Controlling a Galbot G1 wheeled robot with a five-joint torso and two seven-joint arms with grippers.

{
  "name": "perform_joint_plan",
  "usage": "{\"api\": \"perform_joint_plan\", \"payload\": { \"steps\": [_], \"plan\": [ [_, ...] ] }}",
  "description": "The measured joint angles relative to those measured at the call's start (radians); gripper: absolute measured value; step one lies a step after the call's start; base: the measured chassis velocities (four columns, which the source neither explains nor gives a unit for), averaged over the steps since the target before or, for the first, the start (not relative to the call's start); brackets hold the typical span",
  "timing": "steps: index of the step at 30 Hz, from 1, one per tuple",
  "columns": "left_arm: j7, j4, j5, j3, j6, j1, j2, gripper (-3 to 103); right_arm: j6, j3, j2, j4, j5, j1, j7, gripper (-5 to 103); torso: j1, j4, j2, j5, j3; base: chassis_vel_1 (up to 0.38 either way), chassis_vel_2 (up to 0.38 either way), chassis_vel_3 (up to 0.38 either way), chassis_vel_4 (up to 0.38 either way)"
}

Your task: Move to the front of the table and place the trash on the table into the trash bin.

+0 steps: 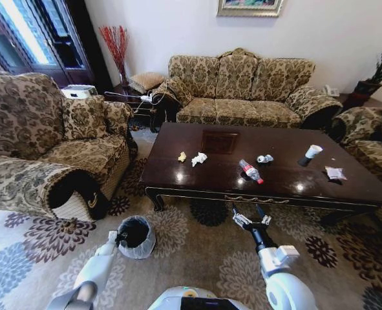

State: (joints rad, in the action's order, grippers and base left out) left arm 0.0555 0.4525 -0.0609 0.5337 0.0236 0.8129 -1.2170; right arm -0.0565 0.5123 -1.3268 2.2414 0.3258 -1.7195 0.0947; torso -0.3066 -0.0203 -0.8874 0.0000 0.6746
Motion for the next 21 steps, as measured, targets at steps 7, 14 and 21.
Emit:
{"api": "perform_joint_plan", "payload": {
  "steps": [7,14,21],
  "plan": [
    [0.001,-0.004,0.001,0.014,-0.027,-0.003,0.000,35,0.000,0.000,-0.001,0.001,0.000,-0.007,0.006,100,0.000,-0.0001,0.000,-0.0001,0.000,0.000,0.000,0.000,0.000],
    [0.002,0.043,-0.054,0.015,-0.043,0.022,0.001,15,0.000,-0.002,-0.007,0.003,0.000,-0.007,0.007,100,0.000,-0.0001,0.000,0.0000,0.000,0.000,0.000,0.000,0.000],
    [0.000,0.097,-0.113,0.017,-0.041,0.062,0.002,3,0.002,-0.003,-0.006,0.002,0.004,0.000,0.005,100,0.000,0.0002,0.000,-0.0005,0.000,0.000,0.000,0.000,0.000]
  ]
}}
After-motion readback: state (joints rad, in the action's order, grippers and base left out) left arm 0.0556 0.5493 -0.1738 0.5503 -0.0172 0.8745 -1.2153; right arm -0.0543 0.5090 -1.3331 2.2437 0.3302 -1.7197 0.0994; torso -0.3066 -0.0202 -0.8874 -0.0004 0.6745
